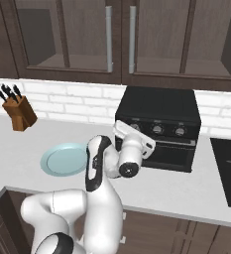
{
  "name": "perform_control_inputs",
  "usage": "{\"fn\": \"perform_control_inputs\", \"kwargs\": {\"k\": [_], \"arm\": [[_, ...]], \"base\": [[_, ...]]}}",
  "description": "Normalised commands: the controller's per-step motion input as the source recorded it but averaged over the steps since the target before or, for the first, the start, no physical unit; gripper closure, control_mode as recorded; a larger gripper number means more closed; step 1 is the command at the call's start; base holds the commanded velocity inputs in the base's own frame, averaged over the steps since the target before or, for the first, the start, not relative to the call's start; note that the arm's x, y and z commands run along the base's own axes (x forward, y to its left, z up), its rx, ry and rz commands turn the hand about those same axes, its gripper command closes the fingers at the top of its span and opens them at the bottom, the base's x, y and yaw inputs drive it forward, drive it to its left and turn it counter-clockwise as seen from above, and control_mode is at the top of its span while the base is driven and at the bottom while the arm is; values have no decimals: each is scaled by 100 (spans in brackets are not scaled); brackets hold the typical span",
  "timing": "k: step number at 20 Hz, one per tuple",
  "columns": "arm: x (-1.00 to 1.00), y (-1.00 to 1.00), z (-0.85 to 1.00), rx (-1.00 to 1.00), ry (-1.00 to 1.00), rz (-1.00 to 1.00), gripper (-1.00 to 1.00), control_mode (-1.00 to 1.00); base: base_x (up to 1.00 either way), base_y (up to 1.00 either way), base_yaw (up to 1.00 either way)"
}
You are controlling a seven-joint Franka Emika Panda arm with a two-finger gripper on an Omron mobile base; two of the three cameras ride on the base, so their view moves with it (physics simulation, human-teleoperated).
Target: Pick up the kebab skewer and baguette bread, and place them inside the toaster oven. Close the toaster oven door and start by setting the timer.
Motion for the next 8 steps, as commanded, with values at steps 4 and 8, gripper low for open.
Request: {"fn": "perform_control_inputs", "kwargs": {"k": [4,8], "arm": [[21,0,0,28,1,0,100,-100],[22,0,0,28,1,0,100,-100]], "base": [[0,0,0],[0,0,0]]}}
